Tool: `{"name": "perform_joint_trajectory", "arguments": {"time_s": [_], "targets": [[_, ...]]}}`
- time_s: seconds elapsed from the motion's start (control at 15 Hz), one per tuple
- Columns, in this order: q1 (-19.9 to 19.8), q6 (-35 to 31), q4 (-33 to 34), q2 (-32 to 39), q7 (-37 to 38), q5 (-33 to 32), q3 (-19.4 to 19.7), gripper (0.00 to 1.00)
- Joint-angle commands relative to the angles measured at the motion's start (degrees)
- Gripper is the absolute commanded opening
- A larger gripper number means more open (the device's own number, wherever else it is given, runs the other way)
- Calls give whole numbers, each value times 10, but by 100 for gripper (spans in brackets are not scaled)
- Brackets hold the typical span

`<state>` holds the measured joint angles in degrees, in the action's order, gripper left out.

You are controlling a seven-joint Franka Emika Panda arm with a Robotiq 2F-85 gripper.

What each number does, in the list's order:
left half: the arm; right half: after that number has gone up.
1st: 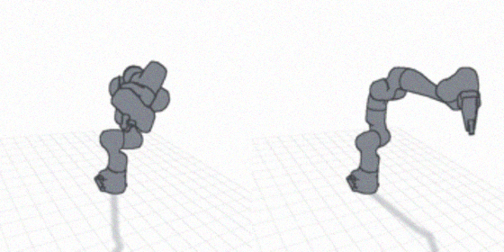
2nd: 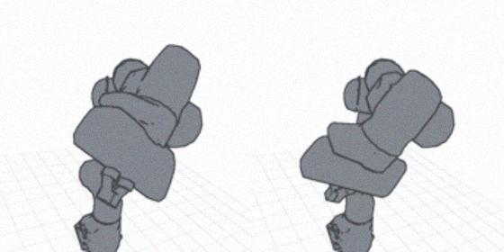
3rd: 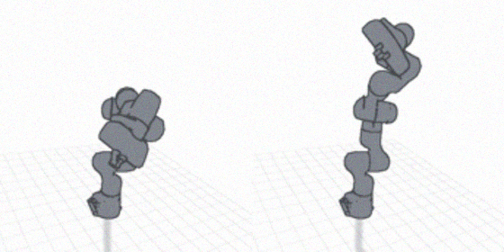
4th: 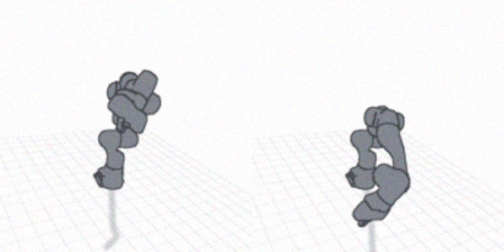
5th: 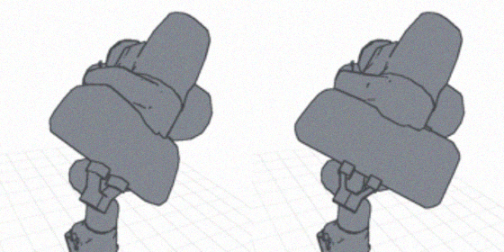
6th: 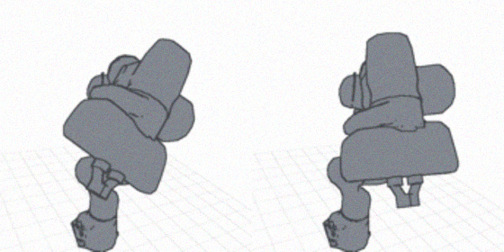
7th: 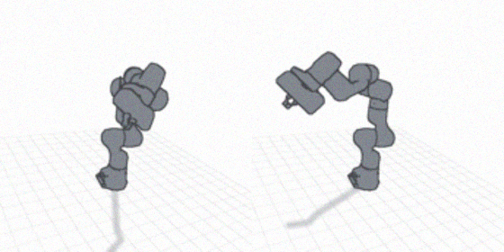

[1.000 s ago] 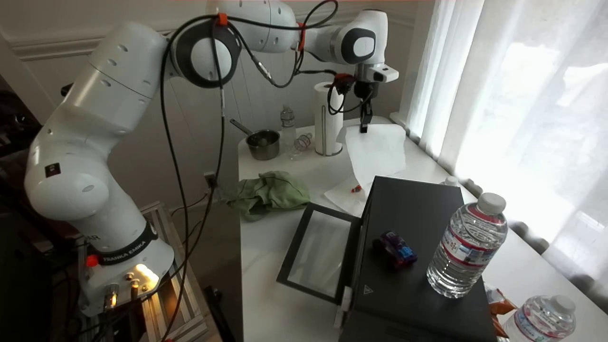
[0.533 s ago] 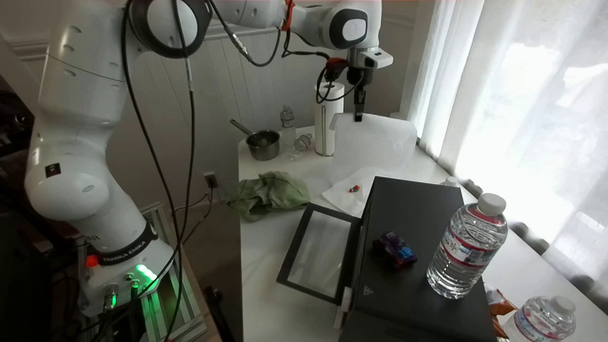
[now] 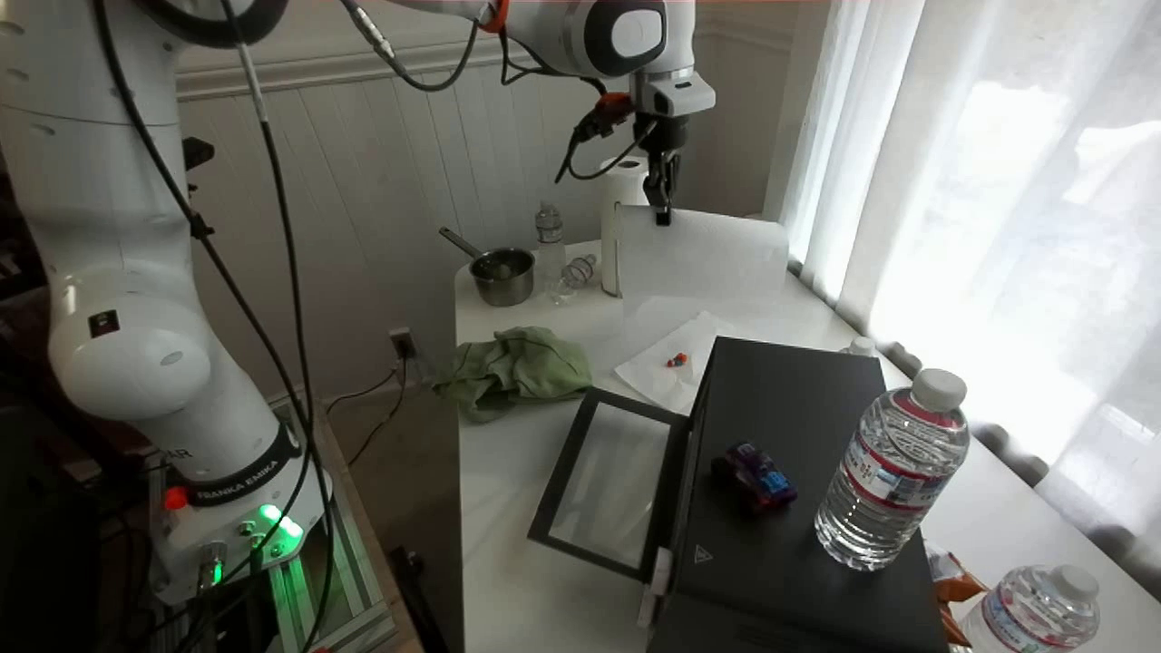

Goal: Use the paper towel to wipe the toaster oven door

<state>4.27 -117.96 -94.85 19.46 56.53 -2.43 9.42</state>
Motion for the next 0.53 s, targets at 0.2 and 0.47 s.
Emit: {"name": "perform_joint_trajectory", "arguments": {"time_s": [0.2, 0.47], "targets": [[-3, 29, -227, -183, 59, -108, -18, 0], [-19, 48, -348, -279, 27, -131, -43, 0]]}}
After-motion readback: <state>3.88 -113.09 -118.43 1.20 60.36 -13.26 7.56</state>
